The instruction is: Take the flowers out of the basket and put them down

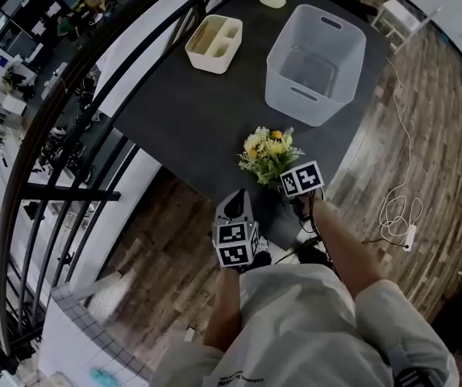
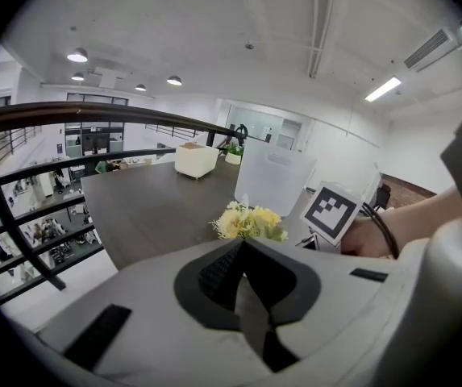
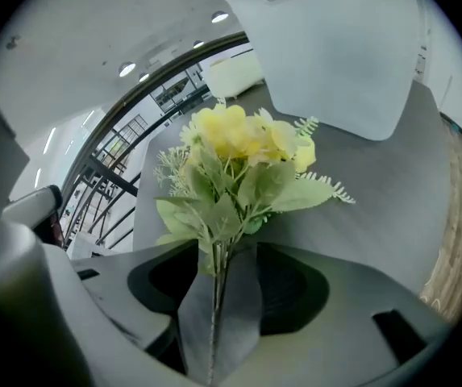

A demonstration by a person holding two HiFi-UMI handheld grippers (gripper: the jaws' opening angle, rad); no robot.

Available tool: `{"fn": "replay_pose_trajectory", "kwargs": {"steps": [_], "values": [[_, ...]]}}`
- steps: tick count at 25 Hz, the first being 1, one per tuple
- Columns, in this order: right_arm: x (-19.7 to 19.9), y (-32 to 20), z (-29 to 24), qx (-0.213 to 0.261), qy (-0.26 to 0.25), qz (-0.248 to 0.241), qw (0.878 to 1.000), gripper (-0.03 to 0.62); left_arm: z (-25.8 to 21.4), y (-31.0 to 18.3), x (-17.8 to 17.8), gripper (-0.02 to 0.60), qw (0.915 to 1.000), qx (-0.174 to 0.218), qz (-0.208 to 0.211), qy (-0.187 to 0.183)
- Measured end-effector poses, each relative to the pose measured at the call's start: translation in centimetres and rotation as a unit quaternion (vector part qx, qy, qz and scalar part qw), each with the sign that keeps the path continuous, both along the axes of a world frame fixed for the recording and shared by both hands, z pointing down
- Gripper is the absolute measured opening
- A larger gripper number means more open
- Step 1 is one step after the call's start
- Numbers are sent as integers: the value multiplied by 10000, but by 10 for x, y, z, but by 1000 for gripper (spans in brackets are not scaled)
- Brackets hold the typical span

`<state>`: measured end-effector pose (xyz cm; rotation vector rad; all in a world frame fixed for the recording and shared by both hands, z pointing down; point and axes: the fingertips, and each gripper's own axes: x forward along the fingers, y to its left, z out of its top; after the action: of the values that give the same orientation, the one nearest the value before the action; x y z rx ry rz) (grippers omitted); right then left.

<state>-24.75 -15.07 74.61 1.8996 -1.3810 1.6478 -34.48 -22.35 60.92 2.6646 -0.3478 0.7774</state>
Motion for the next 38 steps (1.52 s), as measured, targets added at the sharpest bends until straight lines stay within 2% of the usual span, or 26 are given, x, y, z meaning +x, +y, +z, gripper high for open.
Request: {"fn": "replay_pose_trajectory", "kwargs": {"steps": [2,4,5,10,14,18,22,27,32,38], "values": [[1,-1,4,-138,-2,-15,9999,205,-3,1,1,23,10000,26,-34,17],[3,1,4,-91,-2,72,9999,91,-6,3,0,23,10000,43,-56,26],[4,2,1,5,-20,138,9999,81,-7,4,0,23,10000,58,-66,22],[0,6,-19,567,-194,358,9976,74,-8,10,-4,23,9998,123,-134,-58],[-1,18,-34,927,-203,380,9948,74,-3,33,-5,23,9998,151,-93,-111],[0,25,-55,1322,-188,236,9908,74,-5,56,-2,23,9994,288,-183,-97],[7,34,-89,1719,-210,3,9849,74,-18,80,3,23,9981,397,-462,-91],[23,61,-118,2105,-205,-153,9773,74,-26,117,18,23,9967,539,-586,-159],[44,84,-164,2653,-121,-314,9636,74,-45,145,40,23,9958,627,-655,-77],[85,128,-191,2975,-52,-308,9542,74,-45,182,77,23,9960,434,-772,128]]}}
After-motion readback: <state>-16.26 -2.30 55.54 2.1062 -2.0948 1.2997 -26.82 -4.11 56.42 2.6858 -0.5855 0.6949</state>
